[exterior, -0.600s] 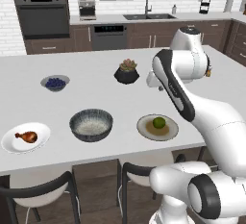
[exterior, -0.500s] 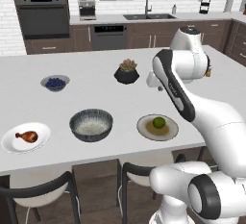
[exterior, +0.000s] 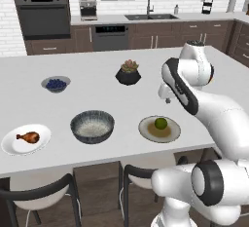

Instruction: Pick the chicken drumstick and lime from their plates and place them in the bowl. Then put the bowl in the fridge.

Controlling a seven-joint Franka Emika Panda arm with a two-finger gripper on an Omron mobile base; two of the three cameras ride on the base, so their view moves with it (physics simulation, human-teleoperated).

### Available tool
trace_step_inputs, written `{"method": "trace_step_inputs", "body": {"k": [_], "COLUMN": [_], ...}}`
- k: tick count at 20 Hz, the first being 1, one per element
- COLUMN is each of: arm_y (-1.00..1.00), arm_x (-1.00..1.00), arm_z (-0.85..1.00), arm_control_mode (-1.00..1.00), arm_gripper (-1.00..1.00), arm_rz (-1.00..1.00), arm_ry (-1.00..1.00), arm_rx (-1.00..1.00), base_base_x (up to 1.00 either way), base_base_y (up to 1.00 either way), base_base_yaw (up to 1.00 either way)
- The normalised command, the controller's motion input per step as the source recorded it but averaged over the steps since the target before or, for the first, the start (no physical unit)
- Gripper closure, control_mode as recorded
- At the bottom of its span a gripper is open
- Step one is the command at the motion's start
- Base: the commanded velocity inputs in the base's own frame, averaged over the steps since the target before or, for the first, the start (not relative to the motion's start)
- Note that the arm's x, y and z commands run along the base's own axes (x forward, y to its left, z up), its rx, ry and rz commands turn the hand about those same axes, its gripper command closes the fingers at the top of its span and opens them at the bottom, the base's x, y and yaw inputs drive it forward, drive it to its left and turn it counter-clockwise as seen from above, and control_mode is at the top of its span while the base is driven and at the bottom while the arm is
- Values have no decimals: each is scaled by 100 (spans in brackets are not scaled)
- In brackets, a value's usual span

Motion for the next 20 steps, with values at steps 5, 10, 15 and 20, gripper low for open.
{"method": "trace_step_inputs", "body": {"k": [5, 10, 15, 20], "arm_y": [-43, 0, 5, 4], "arm_x": [84, 34, 45, 96], "arm_z": [-73, -29, -50, -82], "arm_control_mode": [-100, -100, -100, -100], "arm_gripper": [-100, -100, -100, -100], "arm_rz": [0, -2, 0, 0], "arm_ry": [19, 8, 2, 0], "arm_rx": [0, 2, 0, 0], "base_base_x": [0, 0, 0, 0], "base_base_y": [0, 0, 0, 0], "base_base_yaw": [0, 0, 0, 0]}}
